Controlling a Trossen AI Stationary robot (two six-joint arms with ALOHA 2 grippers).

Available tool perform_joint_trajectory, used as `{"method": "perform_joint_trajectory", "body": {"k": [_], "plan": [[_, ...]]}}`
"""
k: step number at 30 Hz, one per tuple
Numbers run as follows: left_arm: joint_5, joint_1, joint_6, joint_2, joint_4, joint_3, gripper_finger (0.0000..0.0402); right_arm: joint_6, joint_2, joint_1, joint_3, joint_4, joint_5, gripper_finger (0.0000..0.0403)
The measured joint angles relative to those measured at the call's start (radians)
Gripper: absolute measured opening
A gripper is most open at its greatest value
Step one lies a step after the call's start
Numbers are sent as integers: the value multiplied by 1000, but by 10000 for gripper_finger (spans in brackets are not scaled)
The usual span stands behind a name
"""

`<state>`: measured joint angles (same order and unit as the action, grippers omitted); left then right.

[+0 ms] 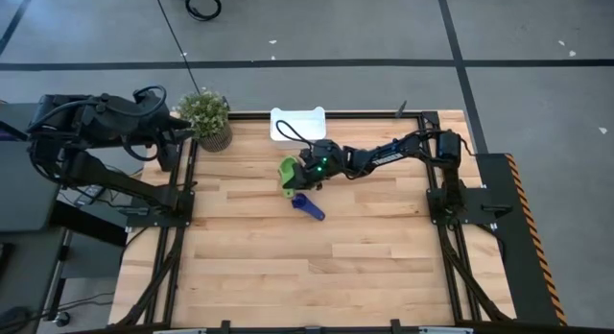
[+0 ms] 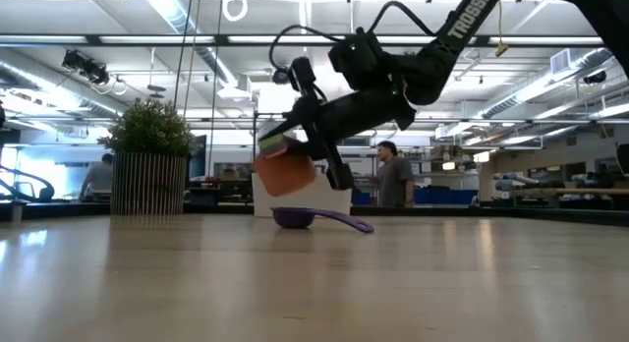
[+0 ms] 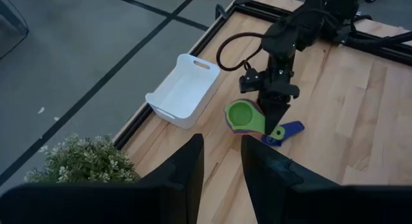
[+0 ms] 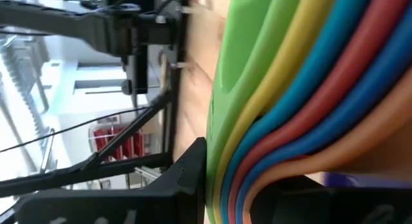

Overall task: Nest measuring cups in basket
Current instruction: Adjust the nested measuring cups

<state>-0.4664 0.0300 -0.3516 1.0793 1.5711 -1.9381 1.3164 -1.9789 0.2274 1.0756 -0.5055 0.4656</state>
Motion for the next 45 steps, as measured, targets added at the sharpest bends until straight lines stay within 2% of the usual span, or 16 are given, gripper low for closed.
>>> {"method": "perform_joint_trajectory", "body": {"k": [25, 27, 31, 34, 40, 45], "plan": [[0, 0, -2, 7, 0, 0, 112, 115, 3, 8, -107, -15, -20, 76], [0, 0, -2, 7, 0, 0, 112, 118, 3, 7, -107, -10, -20, 91], [0, 0, -2, 7, 0, 0, 112, 136, -3, 6, -113, 20, -24, 152], [0, 0, -2, 7, 0, 0, 112, 162, -1, 6, -110, 12, -7, 177], [0, 0, -1, 7, 0, 0, 112, 172, -1, 9, -110, 17, 26, 186], [0, 0, -1, 7, 0, 0, 112, 184, -1, 9, -110, 15, -12, 186]]}}
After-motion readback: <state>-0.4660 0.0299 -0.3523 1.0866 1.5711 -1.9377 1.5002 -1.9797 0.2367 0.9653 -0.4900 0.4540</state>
